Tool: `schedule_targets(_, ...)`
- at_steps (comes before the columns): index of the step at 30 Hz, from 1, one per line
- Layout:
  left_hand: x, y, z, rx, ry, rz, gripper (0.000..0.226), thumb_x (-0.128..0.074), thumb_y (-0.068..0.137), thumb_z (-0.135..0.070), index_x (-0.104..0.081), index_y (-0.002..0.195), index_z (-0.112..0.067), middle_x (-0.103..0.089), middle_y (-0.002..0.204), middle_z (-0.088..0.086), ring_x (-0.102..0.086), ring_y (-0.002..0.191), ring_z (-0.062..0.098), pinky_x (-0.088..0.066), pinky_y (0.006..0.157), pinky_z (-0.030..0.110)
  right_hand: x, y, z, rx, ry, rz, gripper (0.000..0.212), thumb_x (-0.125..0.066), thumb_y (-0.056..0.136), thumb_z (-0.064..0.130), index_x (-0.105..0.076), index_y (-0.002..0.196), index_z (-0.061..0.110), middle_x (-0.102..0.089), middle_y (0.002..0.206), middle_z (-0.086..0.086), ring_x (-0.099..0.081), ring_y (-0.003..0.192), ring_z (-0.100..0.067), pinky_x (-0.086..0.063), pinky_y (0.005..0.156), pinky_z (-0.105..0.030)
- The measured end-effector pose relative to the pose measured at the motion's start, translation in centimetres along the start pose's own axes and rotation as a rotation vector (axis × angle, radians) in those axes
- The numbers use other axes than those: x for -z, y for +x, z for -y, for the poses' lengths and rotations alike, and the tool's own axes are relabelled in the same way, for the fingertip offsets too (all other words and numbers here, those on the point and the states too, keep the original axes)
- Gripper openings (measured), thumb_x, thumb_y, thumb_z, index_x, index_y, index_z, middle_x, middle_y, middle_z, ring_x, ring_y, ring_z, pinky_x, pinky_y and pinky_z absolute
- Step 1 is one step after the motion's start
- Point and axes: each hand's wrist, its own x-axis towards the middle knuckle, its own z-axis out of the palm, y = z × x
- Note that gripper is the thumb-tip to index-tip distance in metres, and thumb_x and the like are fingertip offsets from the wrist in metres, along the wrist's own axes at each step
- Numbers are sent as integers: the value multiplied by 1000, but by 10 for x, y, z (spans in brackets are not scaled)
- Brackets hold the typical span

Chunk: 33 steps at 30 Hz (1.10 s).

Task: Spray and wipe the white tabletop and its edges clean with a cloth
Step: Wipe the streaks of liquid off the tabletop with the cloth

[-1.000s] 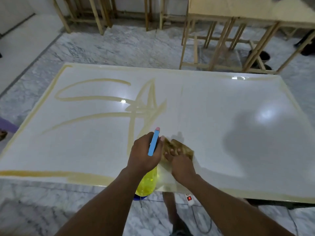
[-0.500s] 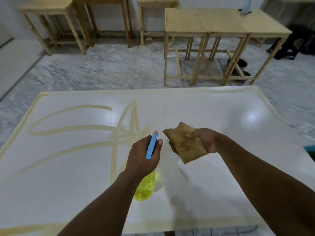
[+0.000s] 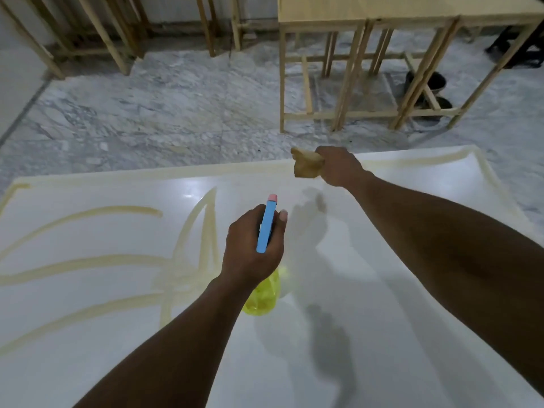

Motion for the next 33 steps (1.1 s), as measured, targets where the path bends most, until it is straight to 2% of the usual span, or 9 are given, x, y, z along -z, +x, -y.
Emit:
schedule_targets(3, -2, 6, 3, 12, 4, -31, 40, -56, 101, -51, -58, 82, -15, -65, 73, 12, -68, 61, 35, -60, 64, 55, -19, 16, -17, -7, -163, 37, 26, -53, 83, 10, -62, 106, 18, -63, 111, -5, -60, 103, -28, -48, 80, -37)
schedule_targets(7, -5, 4, 9, 29, 19, -30, 39, -57, 101, -48, -60, 84, -13, -73, 87, 16, -68, 59, 35, -59, 61, 53, -69, 6, -47, -25, -262, 181, 48, -58, 77, 30, -55, 123, 19, -52, 125, -8, -55, 112, -37, -48, 93, -46)
schedule_targets(11, -9, -4, 17, 30, 21, -19, 35, -58, 102, -46, -62, 86, -15, -70, 81, 13, -69, 61, 33, -59, 60, 53, -107, -4, -65, 32, -230, -16, 59, -57, 84, 30, -43, 141, 27, -32, 152, -8, -34, 140, -42, -33, 107, -64)
schedule_targets(13, -9, -9, 20, 5, 34, -18, 35, -58, 102, -44, -61, 85, -14, -71, 81, 14, -69, 61, 32, -59, 58, 52, -119, -11, -68, -18, -207, 68, 61, -42, 94, 40, -27, 153, 35, -12, 166, -5, -8, 152, -38, -12, 111, -72)
schedule_targets(16, -7, -22, 22, 3, 45, -5, 35, -58, 102, -45, -59, 84, -15, -72, 81, 14, -67, 57, 32, -57, 59, 52, -127, -36, -59, -40, -204, 126, 60, -29, 100, 51, -12, 157, 40, 1, 168, -1, 5, 153, -34, -2, 113, -72)
schedule_targets(20, -3, -42, 25, 27, 33, 8, 37, -57, 102, -49, -59, 84, -16, -67, 75, 11, -70, 66, 34, -60, 59, 53, -136, -91, -39, 3, -158, 115, 84, 1, 78, 62, -15, 157, 38, -3, 168, -1, 2, 154, -32, -4, 113, -72)
schedule_targets(23, 2, -65, 25, 7, 42, -2, 38, -57, 101, -49, -58, 82, -16, -68, 75, 12, -68, 61, 33, -61, 58, 53, -148, -147, -24, 41, -181, 132, 82, -4, 79, 53, -18, 157, 35, -3, 168, -1, 1, 154, -33, -9, 113, -72)
schedule_targets(28, 17, -119, 20, -5, 17, -12, 39, -58, 100, -51, -61, 84, -15, -65, 72, 10, -68, 61, 34, -62, 60, 54, -174, -251, -1, 42, -188, 177, 71, -22, 88, 43, -6, 157, 39, 8, 167, 3, 10, 154, -27, 0, 116, -66)
schedule_targets(33, 41, -185, 15, -12, 10, -8, 39, -58, 100, -49, -59, 82, -15, -55, 62, 5, -64, 58, 35, -62, 61, 56, -195, -355, 20, 65, -156, 185, 75, -8, 83, 46, -8, 157, 38, 6, 167, 2, 9, 154, -28, -1, 117, -66)
